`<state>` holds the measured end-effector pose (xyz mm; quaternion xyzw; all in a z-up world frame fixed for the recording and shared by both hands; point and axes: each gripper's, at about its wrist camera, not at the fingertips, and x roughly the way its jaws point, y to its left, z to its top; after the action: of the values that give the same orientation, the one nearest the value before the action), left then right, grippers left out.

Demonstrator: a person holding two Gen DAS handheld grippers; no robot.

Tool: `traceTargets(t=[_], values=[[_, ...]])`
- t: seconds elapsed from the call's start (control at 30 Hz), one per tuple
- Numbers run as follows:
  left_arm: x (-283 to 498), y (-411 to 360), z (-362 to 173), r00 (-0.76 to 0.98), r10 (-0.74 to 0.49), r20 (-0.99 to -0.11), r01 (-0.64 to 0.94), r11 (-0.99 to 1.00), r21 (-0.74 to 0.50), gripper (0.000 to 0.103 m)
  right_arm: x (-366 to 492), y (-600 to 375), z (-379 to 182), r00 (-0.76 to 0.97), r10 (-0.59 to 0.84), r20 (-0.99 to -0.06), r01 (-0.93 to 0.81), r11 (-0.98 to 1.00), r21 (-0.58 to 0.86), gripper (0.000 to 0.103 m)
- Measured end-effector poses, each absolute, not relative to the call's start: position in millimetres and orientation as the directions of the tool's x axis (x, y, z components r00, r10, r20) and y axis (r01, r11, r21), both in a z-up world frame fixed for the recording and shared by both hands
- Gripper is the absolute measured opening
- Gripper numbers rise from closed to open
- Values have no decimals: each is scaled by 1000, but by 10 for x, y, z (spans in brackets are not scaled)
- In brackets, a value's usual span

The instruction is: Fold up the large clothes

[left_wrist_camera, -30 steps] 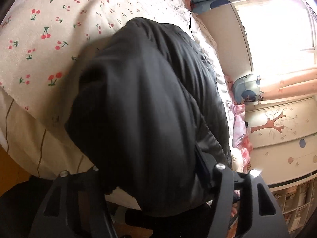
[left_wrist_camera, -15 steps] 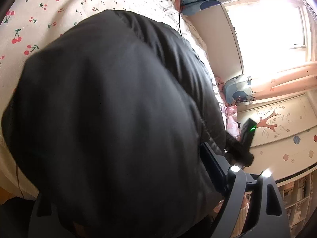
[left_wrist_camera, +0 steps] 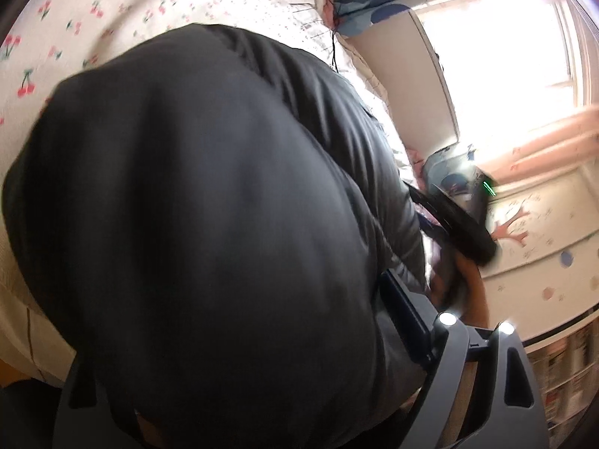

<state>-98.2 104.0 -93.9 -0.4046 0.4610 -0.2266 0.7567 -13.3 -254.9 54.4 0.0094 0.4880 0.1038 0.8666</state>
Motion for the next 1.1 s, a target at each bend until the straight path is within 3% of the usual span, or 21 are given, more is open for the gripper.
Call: traceTargets(t=[0.07, 0.17, 0.23, 0.33, 0.47, 0.6, 0.73, 0.87, 1.1], values=[[-971, 1106, -982, 477, -731, -488, -50, 532, -845, 83, -408, -2498, 653, 523, 172, -835, -192, 978, 82, 82], [-944, 1092, -998, 483, -729, -486, -59, 527, -848, 83, -655, -2357, 213, 429, 83, -900, -232, 973, -21, 86], [-928, 1028, -968, 487, -716, -500, -46, 550, -834, 84, -675, -2409, 93, 429, 92, -898, -219, 976, -5, 87], [-933, 973, -929, 498, -694, -521, -28, 587, -809, 84, -811, -2463, 352, 477, 142, -867, -182, 982, 60, 87], [-947, 1055, -951, 506, -709, -491, -40, 549, -835, 84, -1270, -2526, 578, 568, 86, -818, -147, 989, 1, 87], [-906, 1065, -981, 516, -721, -464, -52, 514, -856, 84, -1398, -2518, 230, 476, 45, -878, -178, 983, -46, 89], [-987, 989, -918, 528, -679, -510, -30, 586, -810, 84, -1423, -2508, 429, 521, 73, -850, -157, 988, -11, 89], [-999, 928, -857, 533, -649, -543, -9, 638, -770, 84, -1234, -2515, 614, 568, 43, -822, -144, 988, -48, 89], [-959, 894, -856, 529, -633, -565, -14, 660, -752, 85, -15, -2429, 546, 526, -20, -850, -85, 994, -75, 89]])
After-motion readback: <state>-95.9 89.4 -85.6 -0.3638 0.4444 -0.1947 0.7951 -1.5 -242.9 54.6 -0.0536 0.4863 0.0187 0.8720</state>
